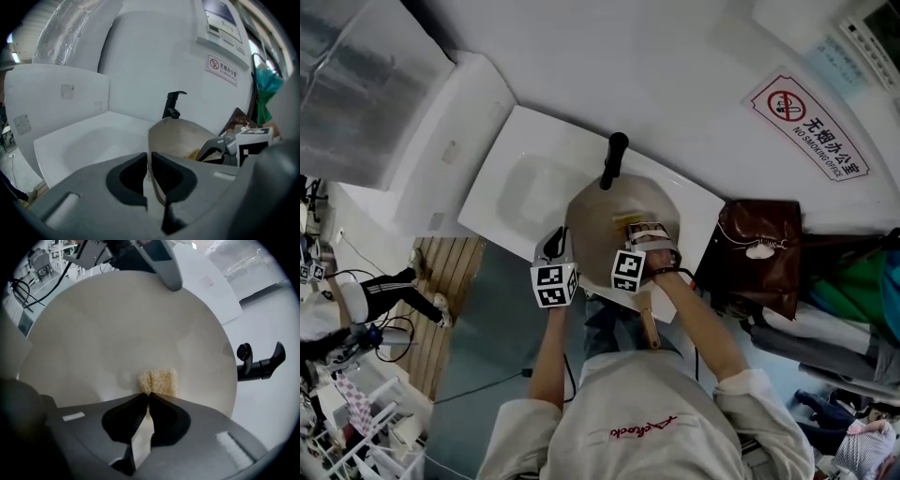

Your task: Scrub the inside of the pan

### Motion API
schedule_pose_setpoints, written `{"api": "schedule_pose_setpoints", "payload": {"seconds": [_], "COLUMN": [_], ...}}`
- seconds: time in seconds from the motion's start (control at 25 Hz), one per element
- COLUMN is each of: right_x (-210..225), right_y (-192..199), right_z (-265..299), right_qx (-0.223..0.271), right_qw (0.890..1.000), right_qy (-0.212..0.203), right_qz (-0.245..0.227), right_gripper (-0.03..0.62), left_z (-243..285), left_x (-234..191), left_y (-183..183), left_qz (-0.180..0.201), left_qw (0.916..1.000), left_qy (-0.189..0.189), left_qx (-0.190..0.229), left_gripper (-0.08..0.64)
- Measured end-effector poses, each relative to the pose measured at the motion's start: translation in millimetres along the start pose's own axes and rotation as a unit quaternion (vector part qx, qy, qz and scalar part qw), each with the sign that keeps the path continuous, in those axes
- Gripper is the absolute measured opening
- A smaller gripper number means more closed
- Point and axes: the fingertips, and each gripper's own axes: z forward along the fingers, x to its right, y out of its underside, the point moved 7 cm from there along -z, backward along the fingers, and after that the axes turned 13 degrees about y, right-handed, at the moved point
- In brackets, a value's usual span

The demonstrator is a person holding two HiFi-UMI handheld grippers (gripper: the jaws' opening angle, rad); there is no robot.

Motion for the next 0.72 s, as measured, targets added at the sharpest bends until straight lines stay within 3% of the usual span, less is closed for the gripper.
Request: {"api": "schedule_pose_setpoints", "payload": {"seconds": [0.28,0.52,0.72], "right_x": [0.1,0.6,4.4], "right_y": [33.3,32.2,9.5], "right_z": [4.8,3.3,-8.6], "right_qx": [-0.028,-0.031,-0.001], "right_qw": [1.000,0.999,1.000], "right_qy": [-0.006,-0.003,0.005], "right_qz": [0.009,0.008,0.015], "right_gripper": [0.026,0.026,0.026], "left_z": [-0.2,0.5,-0.8], "left_x": [0.1,1.3,1.1], "left_y": [0.4,0.4,0.3], "left_qz": [0.002,0.002,0.002], "left_qw": [1.0000,1.0000,1.0000], "left_qy": [-0.001,-0.002,-0.003], "left_qx": [0.000,0.000,0.001], "left_gripper": [0.031,0.031,0.031]}}
